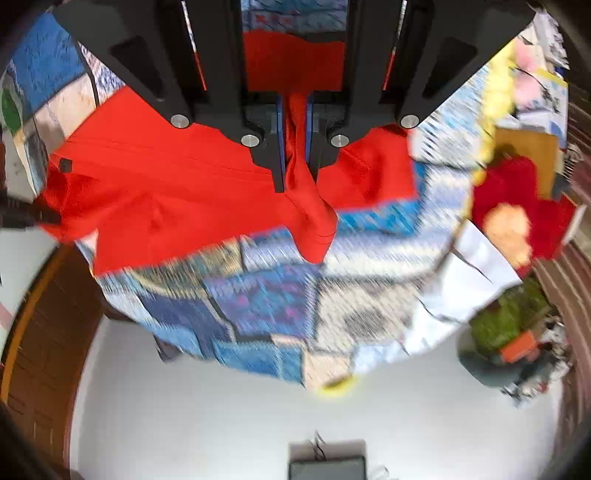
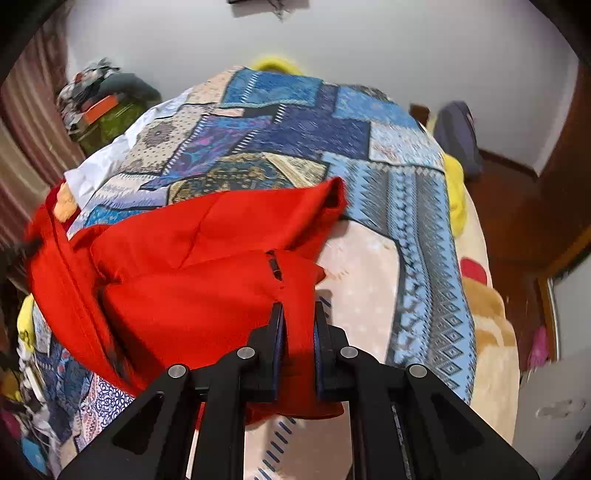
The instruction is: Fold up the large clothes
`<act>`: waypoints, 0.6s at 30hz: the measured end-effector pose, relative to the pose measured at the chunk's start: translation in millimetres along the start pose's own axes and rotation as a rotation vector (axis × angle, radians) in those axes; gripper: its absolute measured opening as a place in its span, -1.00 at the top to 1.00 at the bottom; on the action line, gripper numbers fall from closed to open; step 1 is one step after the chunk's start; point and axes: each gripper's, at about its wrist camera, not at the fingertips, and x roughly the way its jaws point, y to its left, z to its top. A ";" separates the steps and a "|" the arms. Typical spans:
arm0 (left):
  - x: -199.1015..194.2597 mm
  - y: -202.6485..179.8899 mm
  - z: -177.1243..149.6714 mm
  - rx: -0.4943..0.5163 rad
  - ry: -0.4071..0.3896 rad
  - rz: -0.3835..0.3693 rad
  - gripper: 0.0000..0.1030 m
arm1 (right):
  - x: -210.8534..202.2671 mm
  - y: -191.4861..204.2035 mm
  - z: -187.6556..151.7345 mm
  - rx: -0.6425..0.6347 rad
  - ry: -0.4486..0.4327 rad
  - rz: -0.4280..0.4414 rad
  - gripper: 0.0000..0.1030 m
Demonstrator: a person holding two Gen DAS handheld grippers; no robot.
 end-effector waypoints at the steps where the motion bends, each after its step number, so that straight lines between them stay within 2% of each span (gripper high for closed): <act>1: -0.9 3.1 7.9 -0.004 -0.019 0.021 0.85 | -1.1 3.4 3.8 -0.002 -0.016 0.005 0.84; 5: -4.6 28.0 41.0 -0.045 -0.106 0.125 0.86 | -5.3 8.0 34.4 0.015 -0.088 0.025 0.84; 8: 17.8 51.1 62.8 -0.078 -0.115 0.224 0.86 | 5.8 4.3 67.5 0.063 -0.103 0.047 0.84; 10: 45.4 67.9 72.2 -0.099 -0.083 0.276 0.86 | 25.5 -1.5 88.0 0.108 -0.083 0.062 0.83; 13: 100.7 88.4 74.4 -0.142 -0.002 0.316 0.85 | 75.1 -18.2 107.8 0.228 0.031 0.142 0.83; 15: 143.8 93.1 66.3 -0.136 0.071 0.341 0.85 | 99.4 -28.2 110.3 0.276 0.068 0.171 0.83; 18: 192.8 93.0 46.4 -0.094 0.164 0.365 0.84 | 116.6 -44.7 105.5 0.324 0.075 0.226 0.82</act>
